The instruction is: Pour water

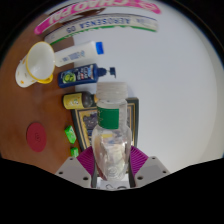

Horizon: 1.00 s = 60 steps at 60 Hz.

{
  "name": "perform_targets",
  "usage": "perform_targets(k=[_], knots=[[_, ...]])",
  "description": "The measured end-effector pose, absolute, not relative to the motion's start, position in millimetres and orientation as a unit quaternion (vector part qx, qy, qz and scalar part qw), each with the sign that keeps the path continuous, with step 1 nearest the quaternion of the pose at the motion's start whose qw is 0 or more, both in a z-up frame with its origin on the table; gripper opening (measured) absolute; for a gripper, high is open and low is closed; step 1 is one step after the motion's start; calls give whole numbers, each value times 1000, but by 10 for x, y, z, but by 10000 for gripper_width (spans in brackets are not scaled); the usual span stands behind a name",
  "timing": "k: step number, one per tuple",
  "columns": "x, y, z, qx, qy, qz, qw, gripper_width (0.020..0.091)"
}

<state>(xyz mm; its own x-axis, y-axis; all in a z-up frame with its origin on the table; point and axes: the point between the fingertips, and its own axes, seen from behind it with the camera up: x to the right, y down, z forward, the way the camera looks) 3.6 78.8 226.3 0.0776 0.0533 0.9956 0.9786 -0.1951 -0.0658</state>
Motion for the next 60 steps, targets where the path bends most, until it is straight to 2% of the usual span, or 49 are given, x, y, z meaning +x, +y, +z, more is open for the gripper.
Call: perform_targets(k=[17, 24, 31, 37, 45, 54, 60], knots=[[-914, 1097, 1926, -406, -593, -613, 328, 430], [-1134, 1111, 1890, -354, -625, -621, 314, 428], [-1138, 1117, 1896, -360, -626, -615, 316, 434], [-1090, 1114, 1975, -406, -606, -586, 352, 432], [-932, 1011, 2164, -535, -527, -495, 437, 431], [-758, 867, 2203, -696, -382, -303, 527, 431], [-747, 807, 2084, -756, -292, -167, 562, 436]])
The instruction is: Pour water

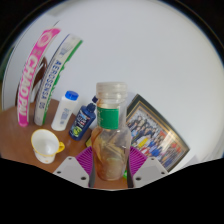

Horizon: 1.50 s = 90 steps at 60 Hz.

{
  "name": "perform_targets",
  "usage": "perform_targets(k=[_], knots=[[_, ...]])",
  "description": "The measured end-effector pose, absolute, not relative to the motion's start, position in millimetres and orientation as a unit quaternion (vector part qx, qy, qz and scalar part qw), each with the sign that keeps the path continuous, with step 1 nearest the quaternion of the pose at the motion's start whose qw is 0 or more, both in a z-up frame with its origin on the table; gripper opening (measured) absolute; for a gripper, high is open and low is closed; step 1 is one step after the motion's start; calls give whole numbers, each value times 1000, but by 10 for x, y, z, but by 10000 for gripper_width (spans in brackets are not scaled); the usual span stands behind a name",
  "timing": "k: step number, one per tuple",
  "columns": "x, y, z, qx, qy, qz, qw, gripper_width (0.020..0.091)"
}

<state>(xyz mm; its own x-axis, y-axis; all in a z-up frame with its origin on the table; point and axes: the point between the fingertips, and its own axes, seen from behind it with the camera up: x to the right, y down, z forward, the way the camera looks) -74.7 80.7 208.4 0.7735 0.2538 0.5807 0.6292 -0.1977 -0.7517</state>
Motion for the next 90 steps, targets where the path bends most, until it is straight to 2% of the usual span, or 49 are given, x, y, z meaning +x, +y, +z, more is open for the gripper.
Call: perform_targets(k=[5, 11, 18, 29, 35, 44, 45, 49, 50, 52, 56, 59, 79, 90], knots=[[-702, 793, 1877, -786, -225, -70, 571, 436], [-624, 827, 1459, -811, -166, -9, 561, 434], [-616, 828, 991, -832, -125, 42, 539, 434], [-541, 824, 532, -840, -107, 56, 529, 446], [-521, 815, 570, -826, -91, 68, 552, 476], [-491, 791, 530, -832, -84, 54, 546, 572], [-487, 778, 508, -836, -83, 52, 540, 608], [-486, 700, 502, -845, -80, 53, 525, 843], [-477, 676, 516, -846, -78, 52, 524, 870], [-443, 618, 541, -849, -73, 47, 521, 828], [-365, 448, 618, -856, -64, 29, 512, 868], [-320, 274, 706, -861, -59, 16, 505, 852], [-473, -1347, 1553, -882, -18, -13, 470, 856], [-590, -1892, 1812, -881, -25, -28, 471, 850]])
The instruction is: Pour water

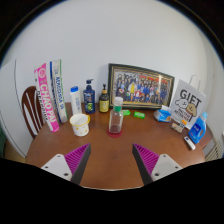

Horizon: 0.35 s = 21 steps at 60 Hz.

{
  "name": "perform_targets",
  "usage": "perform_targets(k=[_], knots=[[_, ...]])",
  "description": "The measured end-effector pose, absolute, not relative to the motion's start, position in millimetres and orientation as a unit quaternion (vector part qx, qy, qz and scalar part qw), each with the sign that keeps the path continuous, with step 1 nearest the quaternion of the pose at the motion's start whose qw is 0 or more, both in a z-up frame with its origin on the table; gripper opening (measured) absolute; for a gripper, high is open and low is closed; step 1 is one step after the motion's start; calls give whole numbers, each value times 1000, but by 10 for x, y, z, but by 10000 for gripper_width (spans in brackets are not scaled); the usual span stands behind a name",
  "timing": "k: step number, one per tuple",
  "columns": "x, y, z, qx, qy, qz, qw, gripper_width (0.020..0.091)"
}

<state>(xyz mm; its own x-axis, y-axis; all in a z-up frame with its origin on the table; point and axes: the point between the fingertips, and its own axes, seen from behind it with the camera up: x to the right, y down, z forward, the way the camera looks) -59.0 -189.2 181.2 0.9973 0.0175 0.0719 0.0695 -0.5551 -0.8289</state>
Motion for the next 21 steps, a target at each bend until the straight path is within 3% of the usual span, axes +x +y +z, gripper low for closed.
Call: perform_targets(k=[21], knots=[[-694, -2072, 2001, -874, -11, -25, 484, 853]])
